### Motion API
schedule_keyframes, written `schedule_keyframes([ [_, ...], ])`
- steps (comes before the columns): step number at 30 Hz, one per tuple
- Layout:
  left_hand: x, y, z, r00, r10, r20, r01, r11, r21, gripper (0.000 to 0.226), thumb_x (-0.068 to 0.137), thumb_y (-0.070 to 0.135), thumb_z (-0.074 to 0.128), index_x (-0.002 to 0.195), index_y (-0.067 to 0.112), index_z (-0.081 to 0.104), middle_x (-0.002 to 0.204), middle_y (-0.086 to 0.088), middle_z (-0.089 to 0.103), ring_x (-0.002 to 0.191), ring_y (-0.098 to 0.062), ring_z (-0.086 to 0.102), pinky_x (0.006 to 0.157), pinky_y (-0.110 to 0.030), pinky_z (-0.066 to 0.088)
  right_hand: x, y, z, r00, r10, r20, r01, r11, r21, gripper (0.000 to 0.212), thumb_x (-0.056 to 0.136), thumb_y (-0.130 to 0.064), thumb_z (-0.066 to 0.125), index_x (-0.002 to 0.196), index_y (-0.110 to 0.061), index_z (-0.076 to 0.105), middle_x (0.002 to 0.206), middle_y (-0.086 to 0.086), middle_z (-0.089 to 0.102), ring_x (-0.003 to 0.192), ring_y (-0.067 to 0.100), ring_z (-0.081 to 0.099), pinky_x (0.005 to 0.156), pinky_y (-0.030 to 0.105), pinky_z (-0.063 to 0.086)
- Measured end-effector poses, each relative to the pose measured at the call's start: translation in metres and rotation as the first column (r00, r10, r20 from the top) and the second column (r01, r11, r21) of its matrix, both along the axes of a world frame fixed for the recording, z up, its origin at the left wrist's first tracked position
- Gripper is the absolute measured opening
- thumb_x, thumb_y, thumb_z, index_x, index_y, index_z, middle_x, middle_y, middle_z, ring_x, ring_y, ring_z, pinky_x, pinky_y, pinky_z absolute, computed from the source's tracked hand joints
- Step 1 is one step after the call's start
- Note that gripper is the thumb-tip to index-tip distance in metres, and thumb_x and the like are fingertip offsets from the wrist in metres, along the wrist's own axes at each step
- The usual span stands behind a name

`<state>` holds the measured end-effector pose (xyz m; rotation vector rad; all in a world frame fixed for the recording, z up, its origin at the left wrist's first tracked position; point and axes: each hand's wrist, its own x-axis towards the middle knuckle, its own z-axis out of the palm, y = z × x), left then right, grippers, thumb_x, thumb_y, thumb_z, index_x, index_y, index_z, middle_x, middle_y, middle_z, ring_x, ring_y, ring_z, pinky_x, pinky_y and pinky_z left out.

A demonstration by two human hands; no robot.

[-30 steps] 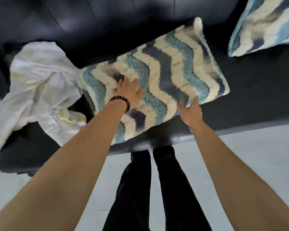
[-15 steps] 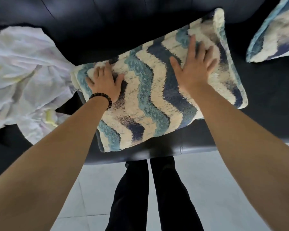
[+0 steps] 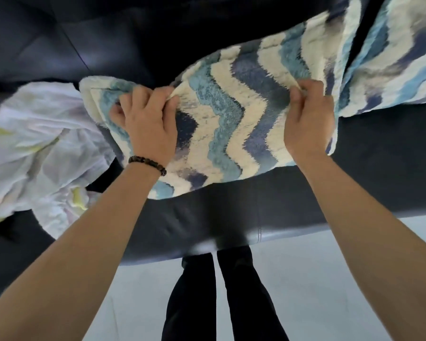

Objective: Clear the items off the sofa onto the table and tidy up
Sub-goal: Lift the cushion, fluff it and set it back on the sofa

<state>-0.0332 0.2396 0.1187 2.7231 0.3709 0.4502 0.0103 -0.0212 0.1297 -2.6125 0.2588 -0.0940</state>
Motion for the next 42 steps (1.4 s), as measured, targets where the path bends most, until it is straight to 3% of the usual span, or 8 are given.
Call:
schedule_keyframes([
  [5,0.045,0.001,0.026,0.987,-0.08,0.136,0.067,0.993,0.096,0.025,0.096,0.044,0.052,0.106,0.026,0.067,0.099,-0.011,0.058,0.099,-0.029,0.049,0.089,-0.032,0.025,0.034,-0.009,0.009,0.996,-0.075,0.051,0.068,0.989,0.133,0.029,0.102,-0.034,0.037,0.125,-0.022,0.052,0.087,-0.002,0.057,0.08,0.02,0.054,0.064,0.031,0.035],
  [11,0.053,-0.007,0.018,0.967,-0.118,-0.228,0.124,0.992,0.013,0.057,0.087,0.039,0.05,0.141,0.02,0.042,0.152,-0.012,0.027,0.14,-0.035,0.025,0.107,-0.049,0.025,0.037,-0.014,-0.003,0.985,0.042,-0.167,-0.007,0.979,0.202,0.055,0.099,-0.03,0.049,0.15,-0.025,0.029,0.133,0.007,0.047,0.112,0.02,0.055,0.092,0.031,0.043],
  [19,0.085,0.026,0.013,0.943,-0.022,-0.333,0.088,0.979,0.186,0.06,0.099,0.051,0.02,0.154,0.031,0.008,0.162,-0.01,-0.003,0.148,-0.034,-0.004,0.111,-0.067,0.009,0.052,0.007,-0.004,0.922,0.374,-0.103,-0.388,0.877,-0.284,0.067,0.099,-0.024,0.047,0.157,-0.029,0.012,0.162,0.021,-0.001,0.147,0.046,0.008,0.107,0.057,0.036],
  [23,0.096,0.048,-0.003,0.879,0.022,-0.477,0.134,0.947,0.291,0.07,0.095,0.063,0.013,0.153,0.028,-0.005,0.161,-0.013,-0.011,0.148,-0.033,-0.009,0.11,-0.069,0.009,0.073,-0.002,-0.027,0.83,0.415,-0.372,-0.55,0.714,-0.433,0.086,0.094,-0.047,0.053,0.156,-0.031,-0.005,0.163,0.006,-0.018,0.148,0.042,-0.011,0.109,0.071,0.024],
  [28,0.076,0.016,-0.001,0.923,0.256,-0.286,-0.293,0.952,-0.092,0.098,0.086,0.068,0.042,0.155,0.014,-0.003,0.159,-0.022,-0.008,0.147,-0.038,0.0,0.117,-0.054,0.013,0.063,-0.004,-0.039,0.879,0.248,-0.406,-0.385,0.872,-0.301,0.098,0.091,-0.046,0.058,0.155,-0.025,-0.013,0.162,0.007,-0.023,0.147,0.045,-0.012,0.107,0.063,0.032],
  [31,0.058,0.006,-0.017,0.761,0.391,-0.518,-0.649,0.442,-0.619,0.127,0.065,0.078,0.063,0.152,0.029,-0.017,0.161,-0.01,-0.013,0.148,-0.033,0.007,0.115,-0.056,0.017,0.047,-0.001,-0.046,0.886,0.242,-0.395,-0.308,0.945,-0.113,0.099,0.09,-0.04,0.061,0.155,-0.029,-0.013,0.16,0.013,-0.026,0.146,0.05,0.008,0.112,0.055,0.03],
  [34,0.059,0.011,-0.023,0.764,0.251,-0.594,-0.612,-0.007,-0.791,0.123,0.066,0.073,0.068,0.149,0.041,-0.017,0.162,0.007,0.003,0.146,-0.03,0.018,0.101,-0.068,0.034,0.039,-0.008,-0.056,0.851,0.228,-0.473,-0.237,0.971,0.041,0.104,0.089,-0.031,0.064,0.151,-0.04,-0.02,0.159,0.014,-0.026,0.138,0.044,0.035,0.105,0.048,0.04],
  [42,0.075,0.006,-0.024,0.881,0.048,-0.471,-0.455,0.361,-0.814,0.104,0.075,0.072,0.059,0.152,0.038,-0.001,0.156,0.013,0.023,0.139,-0.015,0.033,0.111,-0.051,0.033,0.031,-0.012,-0.065,0.811,0.125,-0.571,-0.095,0.992,0.083,0.098,0.094,-0.027,0.062,0.155,-0.028,-0.015,0.162,0.015,-0.017,0.146,0.037,0.022,0.104,0.039,0.035],
])
